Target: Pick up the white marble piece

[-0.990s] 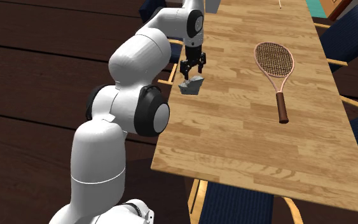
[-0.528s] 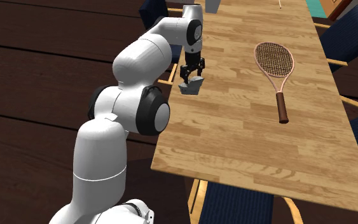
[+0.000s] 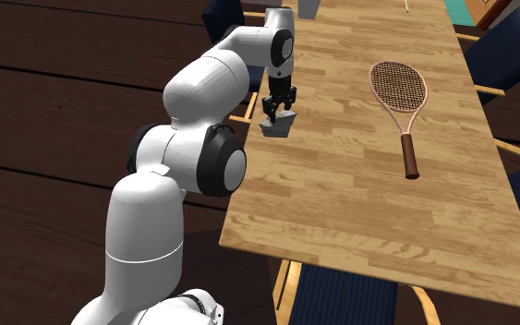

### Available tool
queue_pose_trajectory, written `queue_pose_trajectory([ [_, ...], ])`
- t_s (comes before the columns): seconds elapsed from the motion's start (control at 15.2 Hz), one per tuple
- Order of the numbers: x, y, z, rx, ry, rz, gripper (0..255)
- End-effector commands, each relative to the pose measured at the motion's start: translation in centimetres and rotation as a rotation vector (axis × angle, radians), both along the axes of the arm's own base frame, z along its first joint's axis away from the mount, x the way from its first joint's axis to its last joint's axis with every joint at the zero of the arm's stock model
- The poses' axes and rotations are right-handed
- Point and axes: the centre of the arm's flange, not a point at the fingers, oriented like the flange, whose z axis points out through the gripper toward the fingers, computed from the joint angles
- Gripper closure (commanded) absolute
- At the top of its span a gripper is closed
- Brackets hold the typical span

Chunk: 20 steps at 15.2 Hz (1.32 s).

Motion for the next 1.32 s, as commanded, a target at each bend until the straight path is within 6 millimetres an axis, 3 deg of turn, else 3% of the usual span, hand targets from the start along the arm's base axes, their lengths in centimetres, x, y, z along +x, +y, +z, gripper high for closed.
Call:
queue_pose_trajectory([
  [0.0,0.0,0.0,-0.1,0.001,0.002,0.0,255],
  [0.13,0.0,-0.1,-0.1,0.001,0.002,0.0,255],
  [1.12,0.0,-0.1,7.8,0.001,0.002,0.0,255],
  [1.25,0.0,-0.1,7.9,0.001,0.002,0.0,255],
])
